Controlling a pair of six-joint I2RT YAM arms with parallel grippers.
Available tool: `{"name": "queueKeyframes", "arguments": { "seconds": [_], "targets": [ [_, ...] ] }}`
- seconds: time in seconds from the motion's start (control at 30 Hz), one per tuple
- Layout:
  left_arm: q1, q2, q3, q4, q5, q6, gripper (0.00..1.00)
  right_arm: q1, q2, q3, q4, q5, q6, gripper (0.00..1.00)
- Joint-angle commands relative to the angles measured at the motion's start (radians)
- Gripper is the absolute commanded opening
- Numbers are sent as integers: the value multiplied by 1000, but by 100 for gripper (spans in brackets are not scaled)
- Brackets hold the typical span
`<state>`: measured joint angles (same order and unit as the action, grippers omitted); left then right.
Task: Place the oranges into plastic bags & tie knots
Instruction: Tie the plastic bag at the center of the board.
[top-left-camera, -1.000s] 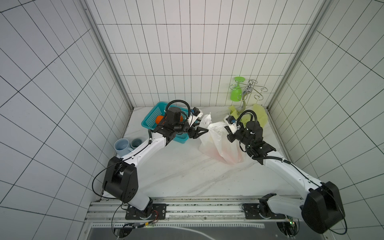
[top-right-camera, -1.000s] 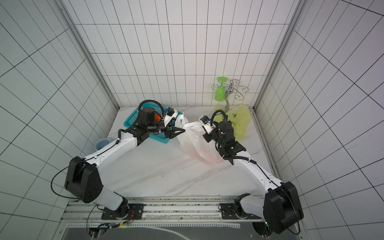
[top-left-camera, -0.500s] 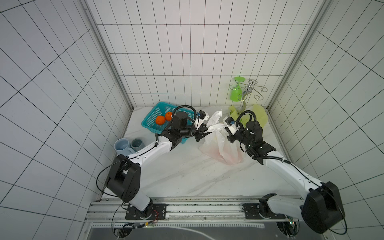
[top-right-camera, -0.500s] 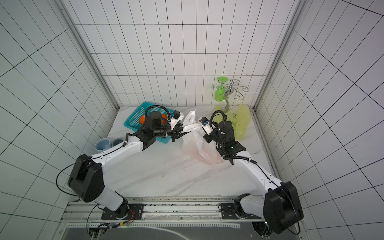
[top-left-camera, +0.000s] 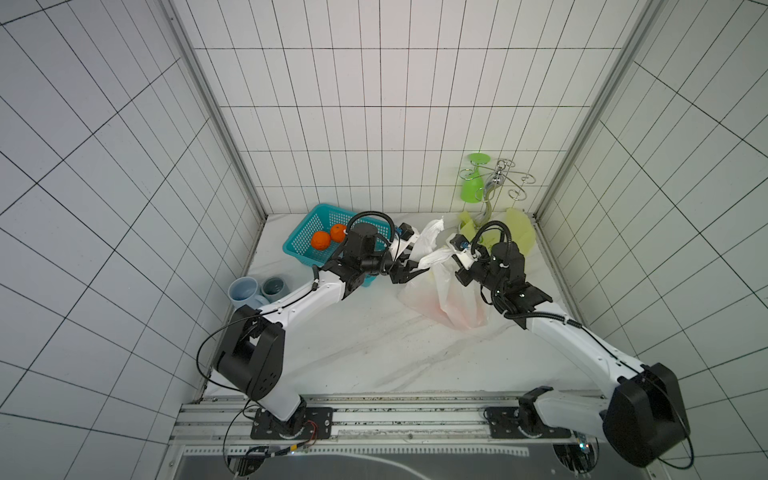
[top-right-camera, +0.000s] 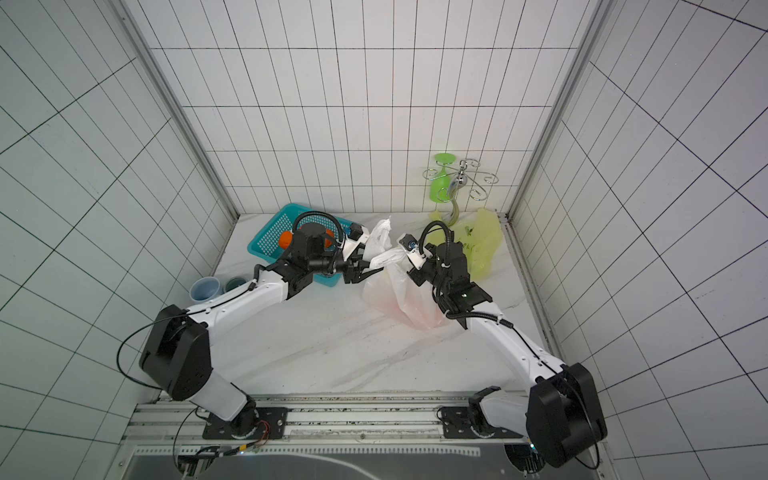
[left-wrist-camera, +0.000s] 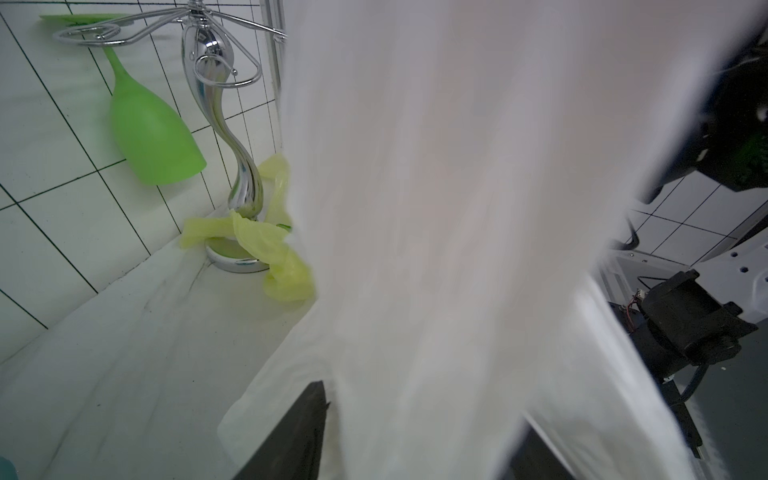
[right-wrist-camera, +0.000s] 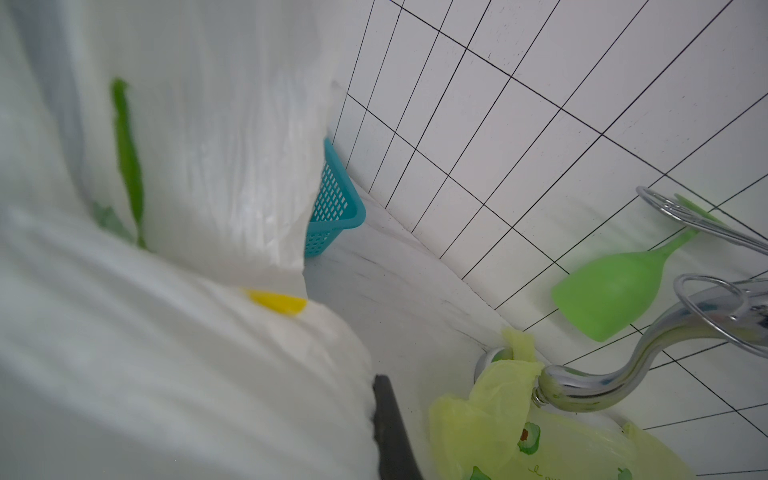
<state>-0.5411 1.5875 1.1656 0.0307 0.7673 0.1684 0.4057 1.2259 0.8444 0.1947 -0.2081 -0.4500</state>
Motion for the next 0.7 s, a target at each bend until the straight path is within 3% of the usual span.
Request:
{"name": "queueKeyframes", "arguments": {
  "seconds": [0.0, 0.67],
  "targets": [
    [-6, -53, -21, -32, -6, 97, 64, -4, 3, 27, -10, 4, 7, 0],
    [-51, -61, -36, -75, -94, 230, 74, -1, 15, 71, -52, -53, 74, 0]
  ]
}}
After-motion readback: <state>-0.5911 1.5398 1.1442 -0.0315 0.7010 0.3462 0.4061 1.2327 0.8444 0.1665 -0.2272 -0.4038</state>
